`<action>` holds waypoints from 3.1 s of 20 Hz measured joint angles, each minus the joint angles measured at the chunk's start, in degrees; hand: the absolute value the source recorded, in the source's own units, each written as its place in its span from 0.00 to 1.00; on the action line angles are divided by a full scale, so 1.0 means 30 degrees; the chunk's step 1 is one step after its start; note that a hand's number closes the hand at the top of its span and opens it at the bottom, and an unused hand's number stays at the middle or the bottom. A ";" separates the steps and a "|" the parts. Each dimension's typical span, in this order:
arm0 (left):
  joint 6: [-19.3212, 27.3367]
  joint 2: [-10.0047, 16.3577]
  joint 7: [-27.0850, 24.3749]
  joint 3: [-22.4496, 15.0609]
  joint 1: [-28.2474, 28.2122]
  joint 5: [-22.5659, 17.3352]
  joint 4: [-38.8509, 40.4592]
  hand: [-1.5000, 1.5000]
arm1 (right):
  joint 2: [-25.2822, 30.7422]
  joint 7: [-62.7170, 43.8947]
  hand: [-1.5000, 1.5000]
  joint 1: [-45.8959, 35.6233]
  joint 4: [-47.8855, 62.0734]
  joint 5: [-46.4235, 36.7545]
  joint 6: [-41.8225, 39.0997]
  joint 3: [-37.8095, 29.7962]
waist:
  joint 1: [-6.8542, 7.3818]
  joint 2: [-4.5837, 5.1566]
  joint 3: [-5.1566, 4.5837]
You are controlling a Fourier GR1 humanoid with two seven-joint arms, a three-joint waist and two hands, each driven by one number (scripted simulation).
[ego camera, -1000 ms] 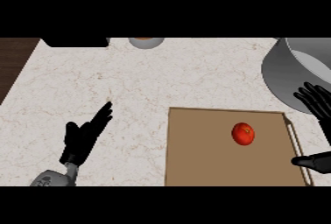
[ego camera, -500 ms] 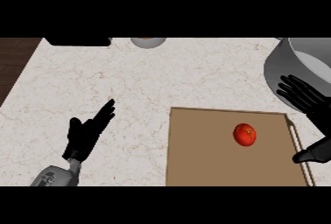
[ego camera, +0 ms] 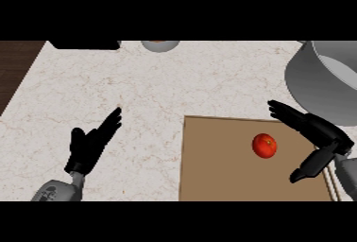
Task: Pick the tomato from the tray and place it in the pot
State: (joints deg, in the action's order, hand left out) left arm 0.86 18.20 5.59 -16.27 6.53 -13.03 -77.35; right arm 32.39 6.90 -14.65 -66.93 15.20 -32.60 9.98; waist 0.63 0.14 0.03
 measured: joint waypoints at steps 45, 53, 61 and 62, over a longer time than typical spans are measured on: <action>-0.1373 -0.1834 0.0575 0.1634 -0.0329 0.2120 -0.0282 0.50 | -0.5096 0.9724 1.00 -0.2228 1.0738 -0.3123 0.0206 -0.1816 | 0.0011 -0.0292 -0.0481; -0.1273 -0.1723 0.0579 0.2220 -0.0231 0.1978 -0.0121 0.50 | -0.1884 1.1096 1.00 -0.0590 1.1193 -0.1626 0.1786 -0.4212 | -0.0410 -0.0131 -0.0172; -0.1263 -0.1819 0.0527 0.2083 -0.0414 0.2099 -0.0349 0.50 | 0.4140 1.2679 1.00 0.0938 1.4659 -0.0343 0.3974 -0.8251 | -0.0318 0.0175 0.0129; -0.1226 -0.1900 0.0581 0.2060 -0.0266 0.2141 -0.0253 0.50 | 0.4516 1.3029 1.00 0.0968 1.5015 -0.0468 0.4354 -0.8403 | -0.0244 0.0189 0.0138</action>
State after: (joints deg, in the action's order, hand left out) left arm -2.82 12.50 7.33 -10.09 5.74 -6.60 -78.11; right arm 45.93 45.99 -11.75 -21.89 13.79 -19.54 -15.23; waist -0.10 0.71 0.45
